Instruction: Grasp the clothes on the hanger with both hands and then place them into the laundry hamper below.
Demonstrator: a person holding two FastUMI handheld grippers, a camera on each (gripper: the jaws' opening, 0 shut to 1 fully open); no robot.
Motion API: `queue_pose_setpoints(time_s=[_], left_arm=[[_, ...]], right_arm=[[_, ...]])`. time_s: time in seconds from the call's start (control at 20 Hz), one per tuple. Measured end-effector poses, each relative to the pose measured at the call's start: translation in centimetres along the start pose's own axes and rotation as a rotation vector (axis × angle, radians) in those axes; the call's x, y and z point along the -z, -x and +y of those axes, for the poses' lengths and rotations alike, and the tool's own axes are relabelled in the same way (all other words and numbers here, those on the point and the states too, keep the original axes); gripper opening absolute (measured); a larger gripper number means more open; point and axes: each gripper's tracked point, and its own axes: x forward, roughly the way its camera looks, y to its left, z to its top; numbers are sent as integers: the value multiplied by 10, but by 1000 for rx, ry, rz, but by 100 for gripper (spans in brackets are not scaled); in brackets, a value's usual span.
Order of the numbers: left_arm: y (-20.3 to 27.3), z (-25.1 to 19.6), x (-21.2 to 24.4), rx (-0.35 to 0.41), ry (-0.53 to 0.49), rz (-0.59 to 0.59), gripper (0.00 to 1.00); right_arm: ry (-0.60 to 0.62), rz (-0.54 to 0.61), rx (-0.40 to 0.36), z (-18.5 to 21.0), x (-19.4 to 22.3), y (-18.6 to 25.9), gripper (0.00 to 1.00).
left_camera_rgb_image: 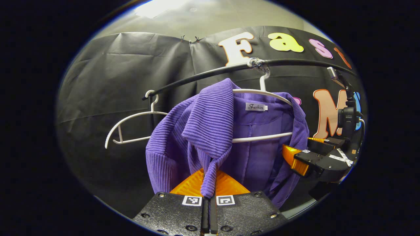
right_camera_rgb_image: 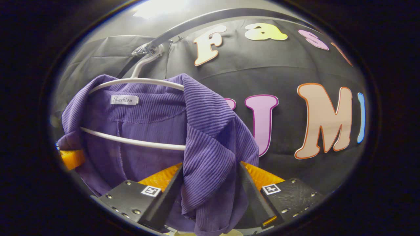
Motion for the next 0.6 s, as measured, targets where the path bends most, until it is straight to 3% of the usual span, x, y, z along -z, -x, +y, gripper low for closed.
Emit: queue_pose_setpoints(time_s=[0.35,0.55,0.6], left_arm=[[0,7,-5,-16,-2,-16,2],[1,12,-7,-23,2,-18,2],[1,12,-9,-24,5,-22,2]], right_arm=[[-18,35,79,-15,5,-2,15],[-21,56,143,-22,1,3,7],[-18,62,158,-23,2,5,12]])
